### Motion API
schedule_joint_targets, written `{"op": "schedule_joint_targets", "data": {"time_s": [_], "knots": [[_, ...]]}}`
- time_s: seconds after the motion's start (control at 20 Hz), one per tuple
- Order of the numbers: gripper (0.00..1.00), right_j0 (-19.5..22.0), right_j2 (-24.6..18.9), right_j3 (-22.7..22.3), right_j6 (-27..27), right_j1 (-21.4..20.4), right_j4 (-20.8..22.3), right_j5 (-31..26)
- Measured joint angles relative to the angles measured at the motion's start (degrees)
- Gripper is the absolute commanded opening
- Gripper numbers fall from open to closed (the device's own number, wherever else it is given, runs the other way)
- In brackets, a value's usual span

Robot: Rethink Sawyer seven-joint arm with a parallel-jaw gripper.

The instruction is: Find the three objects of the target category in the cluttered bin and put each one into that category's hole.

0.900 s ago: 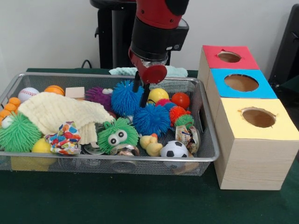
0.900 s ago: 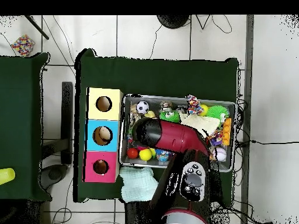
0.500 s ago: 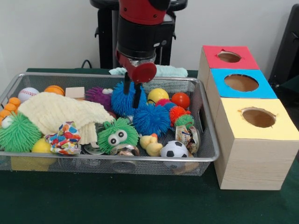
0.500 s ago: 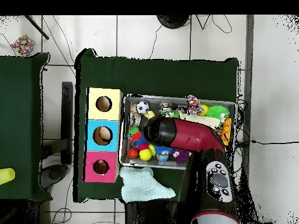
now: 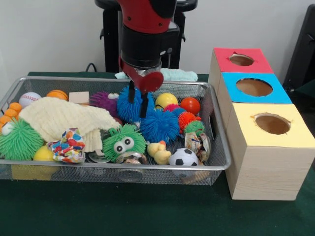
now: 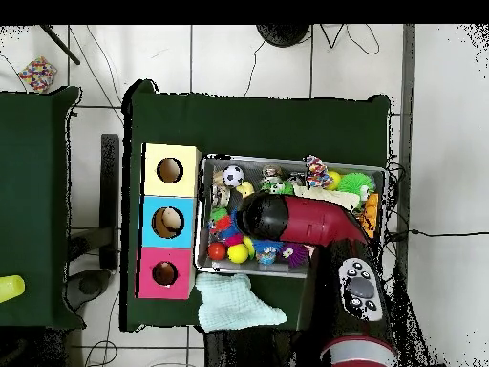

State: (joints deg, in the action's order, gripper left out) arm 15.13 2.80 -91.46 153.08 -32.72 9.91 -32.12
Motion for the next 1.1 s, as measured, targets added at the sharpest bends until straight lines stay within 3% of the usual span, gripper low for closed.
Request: {"op": "schedule_joint_targets", "data": {"time_s": [0.75,1.1], "knots": [[1.0,-5.9,-1.0,1.48,0.0,5.93,2.4,0.46],[1.0,-11.06,1.68,4.95,0.0,11.13,4.91,5.37]]}}
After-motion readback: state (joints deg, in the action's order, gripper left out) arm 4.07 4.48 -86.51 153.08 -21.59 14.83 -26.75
